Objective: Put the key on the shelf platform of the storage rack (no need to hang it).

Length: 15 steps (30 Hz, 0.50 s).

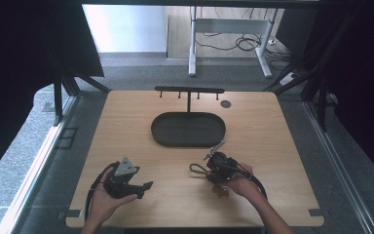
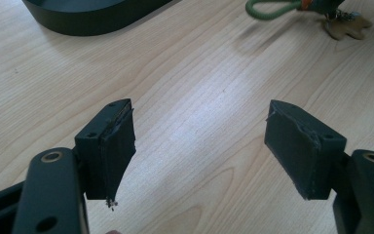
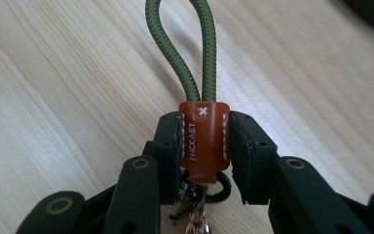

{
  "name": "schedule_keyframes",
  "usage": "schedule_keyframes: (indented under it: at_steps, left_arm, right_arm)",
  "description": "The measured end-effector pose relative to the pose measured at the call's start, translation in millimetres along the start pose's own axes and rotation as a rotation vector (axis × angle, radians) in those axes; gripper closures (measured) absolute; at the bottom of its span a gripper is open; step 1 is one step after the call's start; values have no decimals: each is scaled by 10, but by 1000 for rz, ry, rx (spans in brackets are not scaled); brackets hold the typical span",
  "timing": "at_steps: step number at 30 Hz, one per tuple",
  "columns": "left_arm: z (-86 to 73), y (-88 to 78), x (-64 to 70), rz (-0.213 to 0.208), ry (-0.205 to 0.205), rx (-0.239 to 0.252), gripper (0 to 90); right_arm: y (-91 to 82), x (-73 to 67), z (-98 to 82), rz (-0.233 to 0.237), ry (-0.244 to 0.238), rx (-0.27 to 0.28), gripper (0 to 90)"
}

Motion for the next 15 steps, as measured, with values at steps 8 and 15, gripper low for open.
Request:
schedule_keyframes:
  at_steps: [8,15]
  left_arm:
    - [0,11,0,0,3,-1,274]
    - [1,13,6,-1,5,-3,274]
  right_arm:
    - [-241,33,0,-21,-5,51,668]
    - [-377,42,44,-40,-19,64,668]
Point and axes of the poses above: each handheld gripper's, and its own axes: y roughly forward along the jaws, z roughly out of its top, x roughly to its right, the point moved 4 cm from there along y, roughly forward along the jaws, and after that the axes turned 6 degrees about z, right-handed, at the moved point
